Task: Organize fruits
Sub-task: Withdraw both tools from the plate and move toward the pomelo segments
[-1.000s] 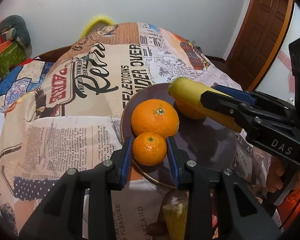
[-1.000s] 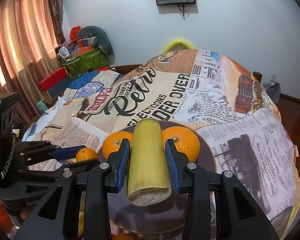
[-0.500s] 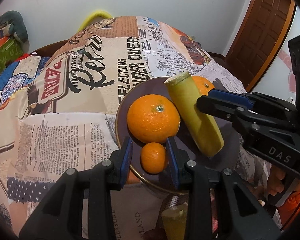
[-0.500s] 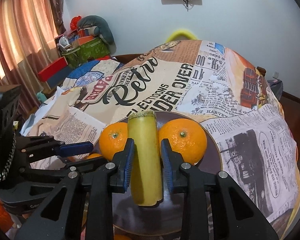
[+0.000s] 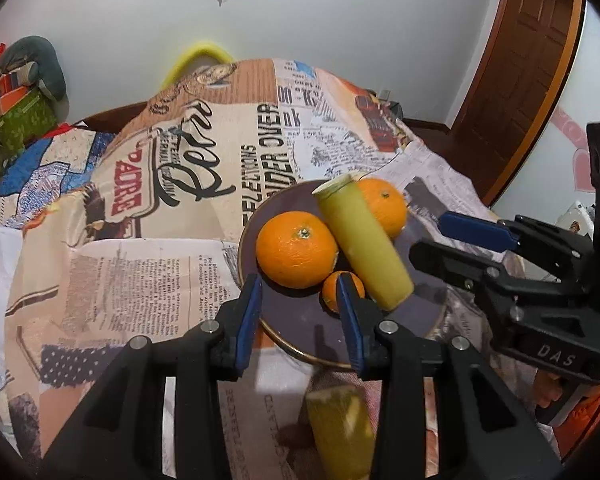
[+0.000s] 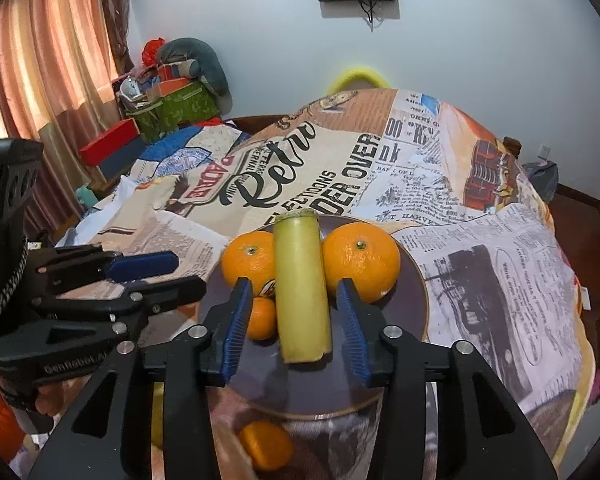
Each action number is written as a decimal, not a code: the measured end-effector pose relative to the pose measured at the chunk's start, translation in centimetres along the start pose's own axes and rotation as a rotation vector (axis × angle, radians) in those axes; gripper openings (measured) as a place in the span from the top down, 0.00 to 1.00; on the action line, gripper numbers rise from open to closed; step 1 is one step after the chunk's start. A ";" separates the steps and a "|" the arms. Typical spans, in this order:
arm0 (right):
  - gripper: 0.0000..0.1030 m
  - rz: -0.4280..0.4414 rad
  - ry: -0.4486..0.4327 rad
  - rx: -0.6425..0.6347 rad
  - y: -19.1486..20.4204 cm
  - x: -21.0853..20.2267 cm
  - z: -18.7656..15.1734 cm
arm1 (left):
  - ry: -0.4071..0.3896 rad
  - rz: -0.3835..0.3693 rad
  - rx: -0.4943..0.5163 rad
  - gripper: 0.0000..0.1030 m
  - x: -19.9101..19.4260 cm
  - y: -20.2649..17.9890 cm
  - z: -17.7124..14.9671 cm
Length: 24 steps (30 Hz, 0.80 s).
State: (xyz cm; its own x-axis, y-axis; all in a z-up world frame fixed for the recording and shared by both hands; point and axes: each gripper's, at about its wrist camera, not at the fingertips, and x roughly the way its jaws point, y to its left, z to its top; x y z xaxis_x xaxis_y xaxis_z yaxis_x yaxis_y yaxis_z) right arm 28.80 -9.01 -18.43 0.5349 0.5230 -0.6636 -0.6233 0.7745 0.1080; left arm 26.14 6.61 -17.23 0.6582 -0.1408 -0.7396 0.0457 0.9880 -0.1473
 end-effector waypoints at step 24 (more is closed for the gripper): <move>0.43 -0.047 -0.042 0.001 2.0 -8.2 -5.4 | -0.023 0.009 0.009 0.30 -7.7 -3.7 -5.6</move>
State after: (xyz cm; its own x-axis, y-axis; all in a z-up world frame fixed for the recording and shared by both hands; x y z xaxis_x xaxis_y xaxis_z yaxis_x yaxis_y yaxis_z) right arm 20.09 -13.70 -16.79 0.5870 0.5009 -0.6360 -0.5968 0.7986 0.0782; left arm 16.71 3.72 -14.63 0.6755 -0.1304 -0.7257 0.0466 0.9898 -0.1345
